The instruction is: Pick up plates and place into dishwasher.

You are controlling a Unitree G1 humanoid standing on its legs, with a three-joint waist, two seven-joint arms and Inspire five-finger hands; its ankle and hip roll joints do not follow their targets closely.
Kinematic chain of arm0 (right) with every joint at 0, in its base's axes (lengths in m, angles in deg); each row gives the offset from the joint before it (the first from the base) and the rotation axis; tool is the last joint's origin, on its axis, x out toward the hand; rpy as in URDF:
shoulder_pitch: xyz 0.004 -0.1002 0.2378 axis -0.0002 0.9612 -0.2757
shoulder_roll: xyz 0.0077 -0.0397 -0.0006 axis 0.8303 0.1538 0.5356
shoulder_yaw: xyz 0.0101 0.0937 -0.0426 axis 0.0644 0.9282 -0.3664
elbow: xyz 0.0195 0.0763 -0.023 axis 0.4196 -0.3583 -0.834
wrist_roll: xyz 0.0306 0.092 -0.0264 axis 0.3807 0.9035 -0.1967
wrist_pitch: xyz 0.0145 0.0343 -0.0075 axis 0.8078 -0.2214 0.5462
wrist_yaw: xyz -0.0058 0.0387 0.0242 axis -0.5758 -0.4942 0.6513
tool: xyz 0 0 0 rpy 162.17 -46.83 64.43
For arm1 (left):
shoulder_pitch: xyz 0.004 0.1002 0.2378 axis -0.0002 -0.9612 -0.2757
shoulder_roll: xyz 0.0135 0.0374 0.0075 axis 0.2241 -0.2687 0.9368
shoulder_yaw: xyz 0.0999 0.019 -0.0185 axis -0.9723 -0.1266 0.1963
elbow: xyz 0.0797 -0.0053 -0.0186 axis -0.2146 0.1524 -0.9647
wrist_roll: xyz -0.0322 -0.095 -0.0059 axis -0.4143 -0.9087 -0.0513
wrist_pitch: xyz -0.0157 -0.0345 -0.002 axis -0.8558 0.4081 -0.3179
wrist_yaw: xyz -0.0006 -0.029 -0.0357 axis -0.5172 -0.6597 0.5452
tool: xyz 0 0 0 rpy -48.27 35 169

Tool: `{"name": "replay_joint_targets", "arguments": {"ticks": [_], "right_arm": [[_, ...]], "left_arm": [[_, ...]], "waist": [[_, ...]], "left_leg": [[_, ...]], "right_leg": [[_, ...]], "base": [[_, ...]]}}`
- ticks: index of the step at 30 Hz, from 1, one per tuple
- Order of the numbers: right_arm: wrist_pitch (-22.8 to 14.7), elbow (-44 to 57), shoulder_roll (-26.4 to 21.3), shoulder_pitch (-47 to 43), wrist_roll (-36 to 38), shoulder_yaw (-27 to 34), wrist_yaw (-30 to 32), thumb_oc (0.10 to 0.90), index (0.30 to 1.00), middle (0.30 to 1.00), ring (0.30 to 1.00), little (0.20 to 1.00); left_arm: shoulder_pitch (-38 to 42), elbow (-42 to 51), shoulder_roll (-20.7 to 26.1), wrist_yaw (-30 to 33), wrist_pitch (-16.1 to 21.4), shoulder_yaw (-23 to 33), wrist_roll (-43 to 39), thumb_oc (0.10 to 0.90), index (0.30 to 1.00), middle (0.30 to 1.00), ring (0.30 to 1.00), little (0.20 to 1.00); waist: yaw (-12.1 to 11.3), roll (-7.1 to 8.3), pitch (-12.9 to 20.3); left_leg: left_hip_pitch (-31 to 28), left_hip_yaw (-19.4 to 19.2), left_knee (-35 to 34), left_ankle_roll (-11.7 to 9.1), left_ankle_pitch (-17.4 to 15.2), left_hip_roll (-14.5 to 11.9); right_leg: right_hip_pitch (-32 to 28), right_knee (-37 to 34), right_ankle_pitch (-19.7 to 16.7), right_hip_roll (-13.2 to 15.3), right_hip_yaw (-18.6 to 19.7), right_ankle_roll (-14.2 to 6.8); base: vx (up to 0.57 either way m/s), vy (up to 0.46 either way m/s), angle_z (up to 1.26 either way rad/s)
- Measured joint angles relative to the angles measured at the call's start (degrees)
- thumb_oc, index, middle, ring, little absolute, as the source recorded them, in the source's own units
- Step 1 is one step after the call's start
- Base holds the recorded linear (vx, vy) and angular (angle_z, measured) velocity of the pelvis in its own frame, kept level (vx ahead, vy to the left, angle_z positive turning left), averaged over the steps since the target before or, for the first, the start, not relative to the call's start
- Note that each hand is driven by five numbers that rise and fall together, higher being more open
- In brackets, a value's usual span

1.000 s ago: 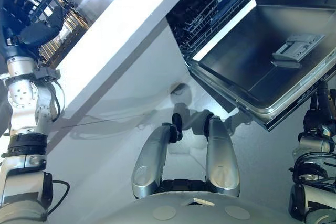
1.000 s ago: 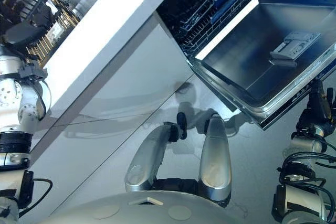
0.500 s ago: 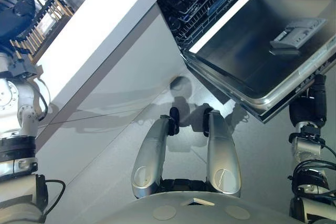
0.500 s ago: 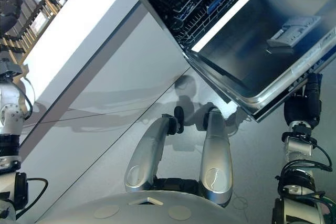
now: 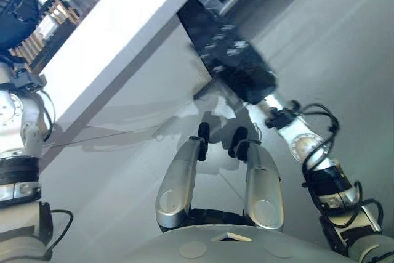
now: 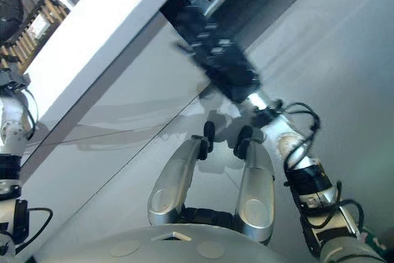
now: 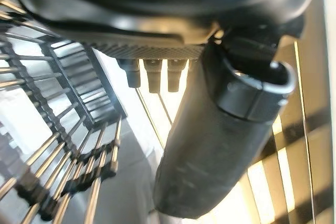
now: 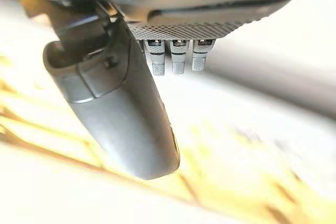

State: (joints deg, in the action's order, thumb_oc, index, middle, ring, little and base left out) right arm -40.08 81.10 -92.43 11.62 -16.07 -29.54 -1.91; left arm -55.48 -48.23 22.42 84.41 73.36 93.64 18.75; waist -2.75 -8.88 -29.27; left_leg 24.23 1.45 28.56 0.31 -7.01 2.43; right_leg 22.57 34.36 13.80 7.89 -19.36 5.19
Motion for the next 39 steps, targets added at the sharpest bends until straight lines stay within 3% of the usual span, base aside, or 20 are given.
{"name": "replay_joint_targets", "arguments": {"ticks": [3,5,7,10,12,17,22,29,33,39], "right_arm": [[-1.0,0.4,2.3,-2.9,-0.4,1.1,4.1,0.800,0.900,0.900,0.900,0.900],[-1.7,-1.0,3.2,-2.2,-2.3,3.5,6.3,0.800,0.900,0.900,0.900,0.900],[-2.9,-1.9,4.6,1.2,-5.2,4.5,6.8,0.800,0.900,0.900,0.900,0.900],[-8.1,-5.9,8.4,8.1,-12.8,7.9,7.0,0.800,0.900,0.900,0.900,0.900],[-12.6,-15.9,8.9,13.1,-17.9,13.9,10.3,0.800,0.900,0.900,0.900,0.900],[-16.4,-37.8,7.0,22.3,-25.6,24.0,15.4,0.800,0.900,0.900,0.900,0.900],[-18.8,-45.7,6.2,28.8,-38.2,20.2,15.6,0.800,0.900,0.900,0.900,0.900],[-24.6,-60.5,8.1,25.9,-51.9,18.5,17.3,0.800,0.900,0.900,0.900,0.900],[-24.7,-69.6,8.1,24.2,-58.0,19.2,22.4,0.800,0.900,0.900,0.900,0.900],[-17.4,-78.4,8.2,24.1,-65.2,19.9,23.9,0.800,0.900,0.900,0.900,0.900]], "left_arm": [[2.1,3.4,-3.4,-0.1,0.0,-1.9,-2.7,0.800,0.900,0.900,0.900,0.900],[1.7,4.1,-4.6,-0.5,0.0,-1.8,-3.5,0.800,0.900,0.900,0.900,0.900],[-0.3,3.4,-5.0,-1.1,0.1,-1.5,-3.3,0.800,0.900,0.900,0.900,0.900],[-4.7,3.8,-5.8,-1.6,0.8,0.0,-3.0,0.800,0.900,0.900,0.900,0.900],[-7.9,5.2,-7.4,-1.6,2.1,0.7,-1.1,0.800,0.900,0.900,0.900,0.900],[-13.7,7.8,-11.3,-4.0,3.6,2.1,-0.4,0.800,0.900,0.900,0.900,0.900],[-16.8,5.6,-13.4,-6.1,3.7,3.3,-0.4,0.800,0.900,0.900,0.900,0.900],[-16.4,-0.3,-14.8,-7.9,3.6,3.1,-0.4,0.800,0.900,0.900,0.900,0.900],[-16.5,-1.2,-15.0,-9.4,3.4,2.9,-0.4,0.800,0.900,0.900,0.900,0.900],[-16.0,-1.3,-15.2,-12.2,0.4,2.2,-0.4,0.800,0.900,0.900,0.900,0.900]], "waist": [[-0.1,0.25,0.2],[-0.2,0.77,0.5],[0.1,1.58,1.1],[0.4,4.12,5.6],[1.4,5.45,8.2],[1.7,5.14,10.1],[2.9,5.11,12.2],[2.6,6.70,18.4],[2.1,7.44,20.3],[1.6,7.69,20.6]], "left_leg": [[-2.9,0.0,-3.4,0.1,2.4,0.7],[-4.5,-0.1,-5.2,0.4,3.0,0.7],[-6.7,-0.3,-7.2,0.5,3.5,0.7],[-8.1,-1.0,-11.0,0.5,4.6,0.5],[-10.9,-1.0,-14.3,0.8,5.3,0.5],[-17.1,-1.0,-21.4,1.7,7.3,0.5],[-22.5,-0.4,-26.8,1.8,8.2,0.4],[-27.8,0.0,-32.1,1.5,9.4,0.6],[-29.6,0.1,-33.6,1.5,9.6,0.7],[-30.3,0.4,-33.6,1.5,9.6,0.8]], "right_leg": [[-2.0,-1.8,0.0,-1.8,7.5,-1.9],[-3.3,-3.9,-0.6,-2.7,9.8,-2.8],[-5.1,-5.7,-1.2,-3.0,10.3,-3.2],[-6.3,-9.7,-2.6,-3.7,10.7,-3.5],[-9.2,-13.3,-3.3,-4.0,10.6,-4.2],[-16.2,-22.0,-6.7,-4.8,10.4,-5.1],[-22.9,-29.7,-8.8,-5.4,9.5,-5.6],[-29.6,-37.8,-11.0,-5.6,9.1,-5.9],[-31.5,-39.4,-11.2,-5.7,9.1,-5.9],[-32.5,-39.5,-11.2,-5.7,9.1,-5.9]], "base": [[0.05,0.076,0.60],[0.03,0.077,0.11],[0.02,0.079,-0.16],[0.03,0.059,-0.16],[0.02,0.042,-0.01],[0.04,0.023,-0.05],[0.01,-0.005,0.06],[0.01,-0.006,0.05],[0.00,-0.006,0.01],[0.01,-0.048,0.02]]}}
